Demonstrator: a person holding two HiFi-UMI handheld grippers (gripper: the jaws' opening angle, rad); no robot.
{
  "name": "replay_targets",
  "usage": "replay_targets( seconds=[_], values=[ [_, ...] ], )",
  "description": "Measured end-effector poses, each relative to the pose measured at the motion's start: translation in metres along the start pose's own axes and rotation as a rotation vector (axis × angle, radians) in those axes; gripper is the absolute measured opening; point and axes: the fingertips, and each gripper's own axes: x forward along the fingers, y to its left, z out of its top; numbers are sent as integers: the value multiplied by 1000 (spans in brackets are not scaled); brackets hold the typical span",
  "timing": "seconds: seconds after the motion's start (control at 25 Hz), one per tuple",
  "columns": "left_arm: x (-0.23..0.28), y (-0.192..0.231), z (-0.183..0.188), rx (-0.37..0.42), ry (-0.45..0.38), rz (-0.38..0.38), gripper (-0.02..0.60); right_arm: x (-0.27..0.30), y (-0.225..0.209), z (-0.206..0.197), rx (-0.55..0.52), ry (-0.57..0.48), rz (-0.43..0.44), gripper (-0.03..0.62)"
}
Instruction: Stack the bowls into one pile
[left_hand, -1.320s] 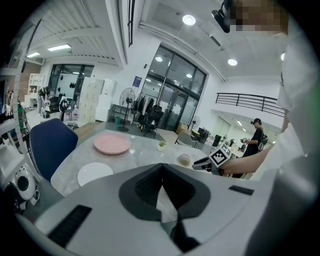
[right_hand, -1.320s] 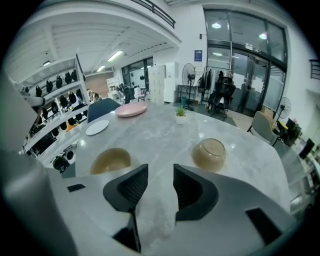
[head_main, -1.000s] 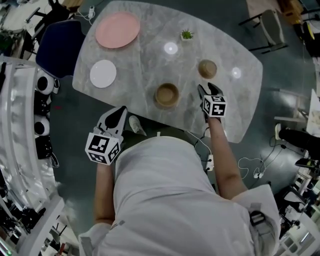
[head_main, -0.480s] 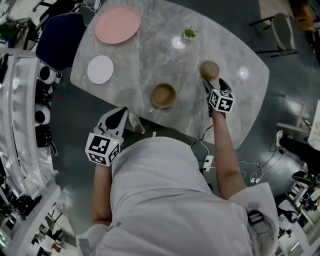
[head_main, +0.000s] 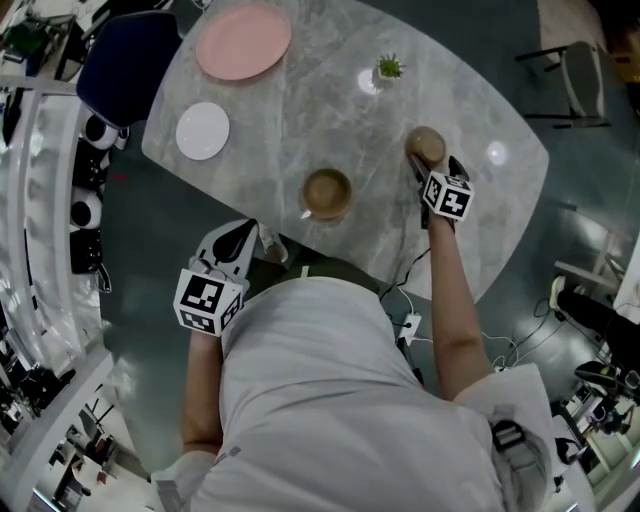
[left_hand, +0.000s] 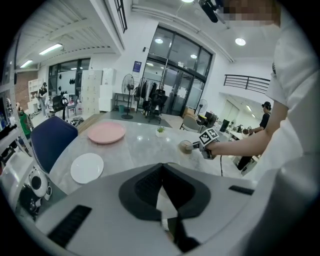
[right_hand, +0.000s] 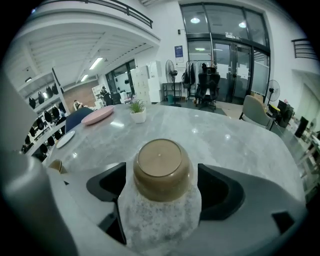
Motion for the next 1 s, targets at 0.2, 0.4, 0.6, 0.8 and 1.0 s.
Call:
replay_targets(
  seconds=[0.2,0.4,0.6,0.8,1.0],
  values=[
    [-1,-1,-6,-16,10,20,0,11,-2,4,-13,8,-7,466],
    [-7,-2,-9,-26,10,39,0,17,2,3,-37,32,9,439],
    [-11,-1,-13,-31,0,48,0,16,6,1,-34,40,13,433],
    [-16,-1,-14,-29,-12,43,0,8,14,4,-32,28,27,430],
    [-21,4,-17,-30,-26,35,0,-3,30,6,-57,18,41,425]
  ],
)
